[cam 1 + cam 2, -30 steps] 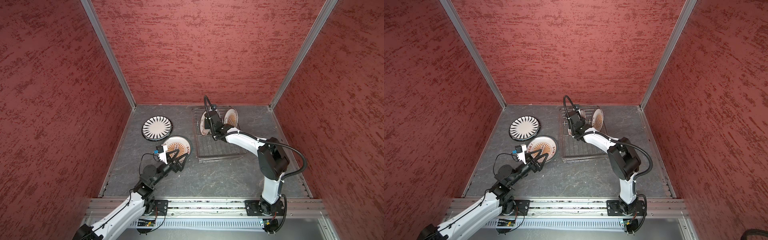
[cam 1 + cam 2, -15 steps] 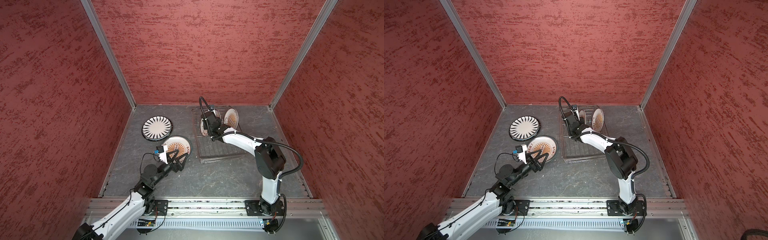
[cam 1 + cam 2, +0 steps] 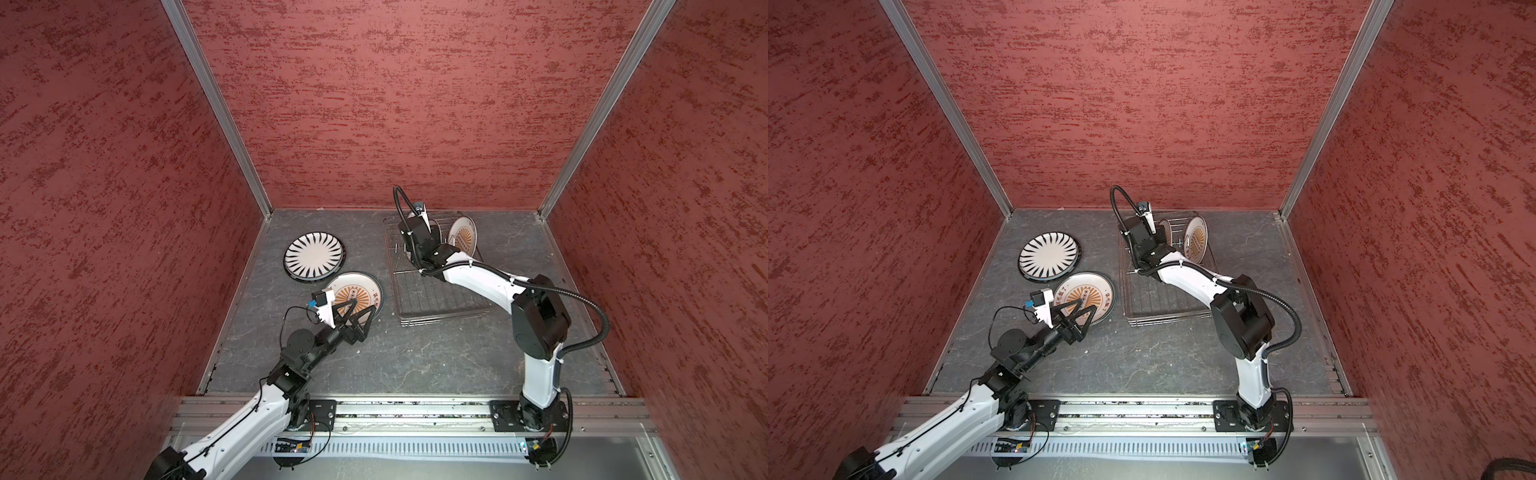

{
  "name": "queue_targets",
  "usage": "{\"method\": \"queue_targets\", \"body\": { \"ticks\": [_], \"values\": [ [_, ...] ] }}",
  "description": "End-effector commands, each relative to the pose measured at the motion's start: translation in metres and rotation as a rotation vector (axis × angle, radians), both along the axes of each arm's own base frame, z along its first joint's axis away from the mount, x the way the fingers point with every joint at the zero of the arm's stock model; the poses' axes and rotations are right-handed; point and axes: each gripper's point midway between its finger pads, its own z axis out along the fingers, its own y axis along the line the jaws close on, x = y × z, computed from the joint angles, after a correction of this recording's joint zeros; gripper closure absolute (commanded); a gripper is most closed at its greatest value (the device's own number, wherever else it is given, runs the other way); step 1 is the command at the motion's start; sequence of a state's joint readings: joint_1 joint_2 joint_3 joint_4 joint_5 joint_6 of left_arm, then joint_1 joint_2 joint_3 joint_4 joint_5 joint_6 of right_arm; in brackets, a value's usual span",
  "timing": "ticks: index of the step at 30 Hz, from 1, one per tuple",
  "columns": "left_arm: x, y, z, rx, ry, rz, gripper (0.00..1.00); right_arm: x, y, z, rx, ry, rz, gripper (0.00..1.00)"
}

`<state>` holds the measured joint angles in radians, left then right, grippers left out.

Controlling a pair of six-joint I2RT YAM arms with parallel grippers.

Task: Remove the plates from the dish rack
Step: 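Lift the sunburst plate up out of the rack with the right gripper, then carry the sunburst plate toward the left gripper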

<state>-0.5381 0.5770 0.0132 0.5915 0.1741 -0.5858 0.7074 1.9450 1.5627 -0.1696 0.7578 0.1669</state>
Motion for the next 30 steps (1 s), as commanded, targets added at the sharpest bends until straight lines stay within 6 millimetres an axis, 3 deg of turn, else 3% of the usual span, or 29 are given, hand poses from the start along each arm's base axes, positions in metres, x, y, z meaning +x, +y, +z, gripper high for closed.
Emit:
{"method": "queue_targets", "body": {
  "ticks": [1,7,18,24,30],
  "values": [
    [0.003,0.001,0.012,0.01,-0.034,0.018,0.01,-0.006,-0.01,0.043,0.012,-0.105,-0.041,1.0],
    [0.009,0.009,0.005,0.03,0.013,0.078,0.01,-0.023,-0.021,0.063,0.075,-0.188,-0.019,1.0],
    [0.007,0.004,0.01,0.048,-0.013,0.055,0.01,-0.063,-0.036,0.096,0.248,-0.29,0.091,1.0],
    [0.004,0.004,0.005,0.074,-0.004,0.057,0.01,-0.099,-0.031,0.11,0.473,-0.333,0.307,1.0],
    [-0.001,-0.002,0.011,-0.011,-0.009,-0.018,0.01,-0.131,-0.011,0.117,0.616,-0.324,0.524,1.0]
  ]
}}
